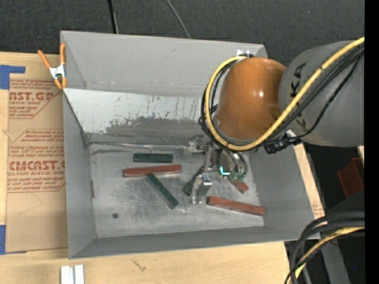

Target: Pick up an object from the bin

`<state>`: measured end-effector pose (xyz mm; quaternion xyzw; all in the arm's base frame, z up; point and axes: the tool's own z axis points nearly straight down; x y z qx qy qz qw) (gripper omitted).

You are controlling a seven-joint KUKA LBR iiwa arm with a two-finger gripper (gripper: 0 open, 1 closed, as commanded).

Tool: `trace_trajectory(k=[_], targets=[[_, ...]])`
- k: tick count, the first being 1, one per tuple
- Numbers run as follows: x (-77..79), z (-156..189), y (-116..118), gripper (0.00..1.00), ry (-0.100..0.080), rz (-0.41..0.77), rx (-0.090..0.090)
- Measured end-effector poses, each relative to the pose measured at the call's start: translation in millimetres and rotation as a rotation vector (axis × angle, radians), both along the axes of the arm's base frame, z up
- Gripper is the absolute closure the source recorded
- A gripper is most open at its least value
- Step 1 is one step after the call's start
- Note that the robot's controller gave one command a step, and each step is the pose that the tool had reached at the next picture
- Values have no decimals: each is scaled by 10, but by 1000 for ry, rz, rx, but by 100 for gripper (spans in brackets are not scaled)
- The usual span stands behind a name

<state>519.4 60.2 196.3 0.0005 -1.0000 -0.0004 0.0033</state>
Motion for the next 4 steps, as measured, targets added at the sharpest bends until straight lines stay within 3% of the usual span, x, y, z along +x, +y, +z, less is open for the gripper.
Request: trace_trajectory(k=[1,2,3,4], targets=[[18,36,-3,0,-7,-1,0],[281,-401,-359,0,-15,68,0],[91,-935,-552,0,-8,251,0],[275,-1232,-649,100,0,169,1]])
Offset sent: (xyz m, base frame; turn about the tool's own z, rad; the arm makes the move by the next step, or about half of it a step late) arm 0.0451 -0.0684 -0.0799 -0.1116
